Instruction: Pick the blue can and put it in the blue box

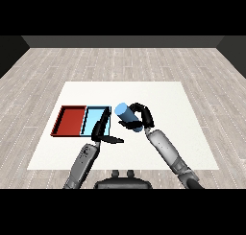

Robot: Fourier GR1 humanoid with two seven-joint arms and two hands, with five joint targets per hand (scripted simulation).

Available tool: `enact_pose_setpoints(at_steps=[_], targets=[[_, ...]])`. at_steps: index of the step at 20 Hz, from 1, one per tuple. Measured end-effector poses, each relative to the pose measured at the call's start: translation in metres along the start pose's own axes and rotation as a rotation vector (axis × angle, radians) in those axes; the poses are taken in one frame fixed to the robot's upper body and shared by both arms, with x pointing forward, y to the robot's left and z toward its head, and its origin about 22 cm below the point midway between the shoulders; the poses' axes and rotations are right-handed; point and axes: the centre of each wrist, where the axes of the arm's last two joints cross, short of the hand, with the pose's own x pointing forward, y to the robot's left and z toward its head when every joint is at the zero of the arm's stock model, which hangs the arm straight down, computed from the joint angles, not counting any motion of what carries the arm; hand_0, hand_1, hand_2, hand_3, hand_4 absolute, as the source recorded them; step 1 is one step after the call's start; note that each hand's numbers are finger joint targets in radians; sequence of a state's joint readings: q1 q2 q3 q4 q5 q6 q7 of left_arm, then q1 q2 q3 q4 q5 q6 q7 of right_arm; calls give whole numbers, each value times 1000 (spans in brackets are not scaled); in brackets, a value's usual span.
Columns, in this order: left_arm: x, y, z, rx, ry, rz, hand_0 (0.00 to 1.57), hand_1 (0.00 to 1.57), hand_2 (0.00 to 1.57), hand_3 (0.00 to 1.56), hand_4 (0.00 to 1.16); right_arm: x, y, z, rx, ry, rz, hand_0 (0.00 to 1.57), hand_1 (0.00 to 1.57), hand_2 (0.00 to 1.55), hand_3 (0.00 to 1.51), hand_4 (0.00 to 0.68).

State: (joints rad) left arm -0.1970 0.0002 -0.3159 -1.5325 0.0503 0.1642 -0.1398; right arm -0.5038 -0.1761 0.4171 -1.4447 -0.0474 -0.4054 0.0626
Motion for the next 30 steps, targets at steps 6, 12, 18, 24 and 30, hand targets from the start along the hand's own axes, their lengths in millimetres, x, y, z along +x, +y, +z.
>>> enact_pose_setpoints(at_steps=[6,12,18,24,30], targets=[[-2,-12,0,-12,10,21,0,0,0,0,0,11,3,-5,-7,-21,11,1455,1455,1438,1380,595],[-5,-17,-7,-24,8,20,0,0,0,0,0,12,6,-2,6,-30,27,1478,1478,1450,1384,571],[-7,-15,-6,-24,31,14,0,0,0,0,0,18,11,-4,28,-20,37,1480,1480,1456,1386,591],[-17,-17,-9,-23,70,10,0,0,0,0,0,19,18,-7,49,-31,44,1487,1487,1456,1393,581],[-34,-16,-11,-9,96,6,0,0,0,0,0,23,22,-5,52,-36,44,1486,1486,1455,1385,576]])
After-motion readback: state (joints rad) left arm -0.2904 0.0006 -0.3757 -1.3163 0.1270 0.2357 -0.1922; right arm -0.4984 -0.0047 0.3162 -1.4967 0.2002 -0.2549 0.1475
